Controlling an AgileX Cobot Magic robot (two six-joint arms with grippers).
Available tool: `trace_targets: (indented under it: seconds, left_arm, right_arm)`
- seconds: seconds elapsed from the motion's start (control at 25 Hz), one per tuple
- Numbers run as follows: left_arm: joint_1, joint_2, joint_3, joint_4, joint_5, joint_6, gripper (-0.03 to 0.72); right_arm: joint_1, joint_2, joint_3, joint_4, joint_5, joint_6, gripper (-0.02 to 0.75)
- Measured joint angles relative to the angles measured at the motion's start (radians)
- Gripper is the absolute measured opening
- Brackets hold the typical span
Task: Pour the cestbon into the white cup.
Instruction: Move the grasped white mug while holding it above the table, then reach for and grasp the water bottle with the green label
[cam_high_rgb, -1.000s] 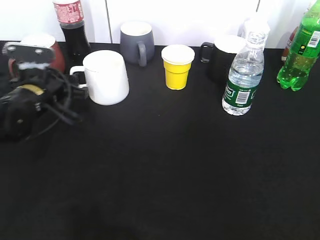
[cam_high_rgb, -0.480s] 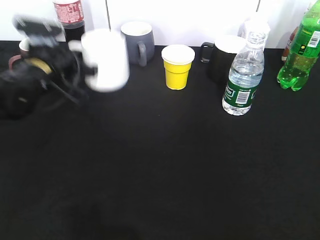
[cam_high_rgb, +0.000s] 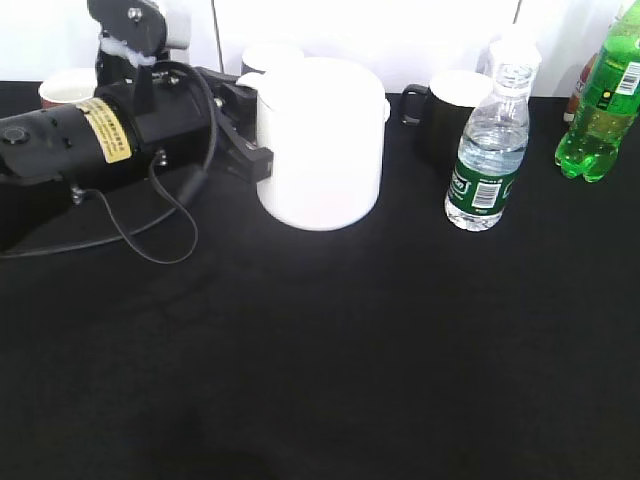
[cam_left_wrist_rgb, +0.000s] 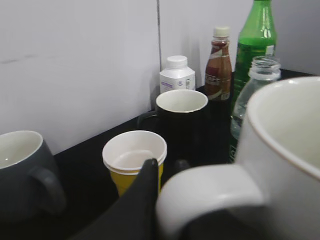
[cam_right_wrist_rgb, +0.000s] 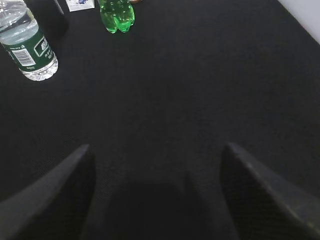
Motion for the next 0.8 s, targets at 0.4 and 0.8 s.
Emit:
trace_targets:
  seconds: [0.4, 0.8]
  left_arm:
    - [0.0, 0.0, 0.0, -0.001, -0.001, -0.001, 0.06]
    - [0.0, 0.0, 0.0, -0.002, -0.001, -0.001, 0.06]
  right_arm:
    - [-0.002, 0.726, 0.061, -0.027, -1.208, -0.049, 0.591]
    - [-0.002, 1.532, 0.165, -0.289, -1.954, -0.022, 0.591]
